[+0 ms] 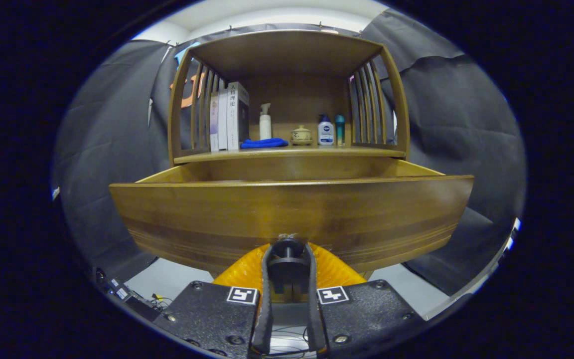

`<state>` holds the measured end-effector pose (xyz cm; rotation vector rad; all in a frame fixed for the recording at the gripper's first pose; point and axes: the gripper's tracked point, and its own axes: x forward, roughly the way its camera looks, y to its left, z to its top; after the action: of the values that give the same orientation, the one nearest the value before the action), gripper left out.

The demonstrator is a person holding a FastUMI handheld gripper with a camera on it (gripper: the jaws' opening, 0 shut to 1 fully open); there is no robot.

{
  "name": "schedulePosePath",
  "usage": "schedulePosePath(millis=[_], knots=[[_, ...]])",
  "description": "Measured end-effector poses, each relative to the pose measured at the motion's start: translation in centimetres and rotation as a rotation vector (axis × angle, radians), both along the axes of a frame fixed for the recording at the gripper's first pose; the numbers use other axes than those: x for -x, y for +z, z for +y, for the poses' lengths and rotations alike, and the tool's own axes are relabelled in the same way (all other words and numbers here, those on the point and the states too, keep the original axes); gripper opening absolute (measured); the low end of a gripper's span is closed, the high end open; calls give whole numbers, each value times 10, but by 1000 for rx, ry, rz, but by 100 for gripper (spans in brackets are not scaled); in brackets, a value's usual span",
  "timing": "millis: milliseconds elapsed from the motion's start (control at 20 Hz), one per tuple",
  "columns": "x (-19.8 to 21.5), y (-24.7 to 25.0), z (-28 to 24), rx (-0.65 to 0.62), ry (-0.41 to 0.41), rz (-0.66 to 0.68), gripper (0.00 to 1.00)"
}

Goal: Pull open the drawer, take out the items inside it, and place them on the countertop above the cabinet.

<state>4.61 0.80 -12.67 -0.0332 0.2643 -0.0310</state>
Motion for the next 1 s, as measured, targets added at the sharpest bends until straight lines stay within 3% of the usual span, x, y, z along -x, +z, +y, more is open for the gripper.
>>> schedulePosePath(millis=[400,500,800,1000], knots=[[18,-5,-3,32,16,50,32],[22,-4,-4,35,40,62,43],[53,46,-25,-9,12,0,93],[57,109,-45,20,-13,-89,93]])
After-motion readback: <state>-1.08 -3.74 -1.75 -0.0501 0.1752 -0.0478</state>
